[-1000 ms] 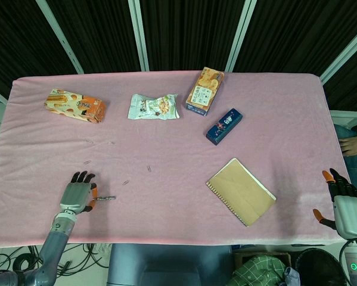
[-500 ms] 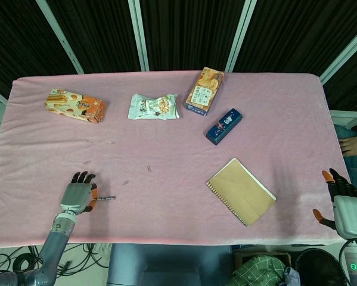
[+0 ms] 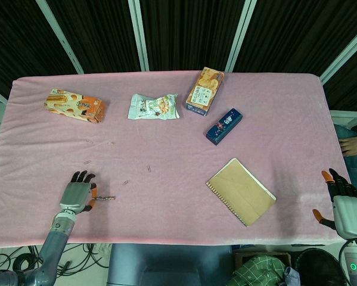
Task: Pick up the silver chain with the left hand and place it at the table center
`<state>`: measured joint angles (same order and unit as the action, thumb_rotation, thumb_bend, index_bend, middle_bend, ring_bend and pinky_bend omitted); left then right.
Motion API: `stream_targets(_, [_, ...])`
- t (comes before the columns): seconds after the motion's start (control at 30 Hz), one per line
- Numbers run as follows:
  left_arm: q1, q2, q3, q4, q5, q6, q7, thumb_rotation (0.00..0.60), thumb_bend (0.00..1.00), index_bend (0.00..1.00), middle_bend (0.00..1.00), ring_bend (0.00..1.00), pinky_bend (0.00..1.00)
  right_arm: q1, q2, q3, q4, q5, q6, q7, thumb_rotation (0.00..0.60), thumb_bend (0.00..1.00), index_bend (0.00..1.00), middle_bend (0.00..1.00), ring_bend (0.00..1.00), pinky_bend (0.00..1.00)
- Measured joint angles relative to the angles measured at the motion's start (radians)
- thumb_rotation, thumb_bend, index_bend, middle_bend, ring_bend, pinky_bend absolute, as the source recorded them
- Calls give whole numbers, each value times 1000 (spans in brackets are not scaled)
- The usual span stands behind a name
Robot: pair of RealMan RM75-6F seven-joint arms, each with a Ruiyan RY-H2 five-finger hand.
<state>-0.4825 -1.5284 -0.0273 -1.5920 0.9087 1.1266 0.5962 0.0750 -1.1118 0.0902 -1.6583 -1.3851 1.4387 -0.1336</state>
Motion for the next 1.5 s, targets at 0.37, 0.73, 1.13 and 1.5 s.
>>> stream_targets(0.37, [-13, 28, -14, -3, -8, -16, 8, 600, 393, 581, 160, 0, 0, 0, 0, 0, -1, 0, -1, 1, 600, 141, 43, 20, 86, 173])
stream_targets(0.73, [-62, 71, -60, -17, -16, -51, 3, 600, 398, 579, 160, 0, 0, 0, 1, 0, -4, 4, -4, 2, 600, 141, 42, 20, 86, 174])
stream_targets(1.13, [-111, 137, -76, 6, 47, -93, -20, 600, 399, 580, 161, 0, 0, 0, 2, 0, -7, 6, -4, 3, 600, 141, 43, 20, 86, 173])
stream_targets(1.5, [-129, 170, -98, -2, 26, -95, -28, 600, 400, 580, 161, 0, 0, 0, 2, 0, -8, 7, -5, 6, 600, 141, 43, 20, 86, 173])
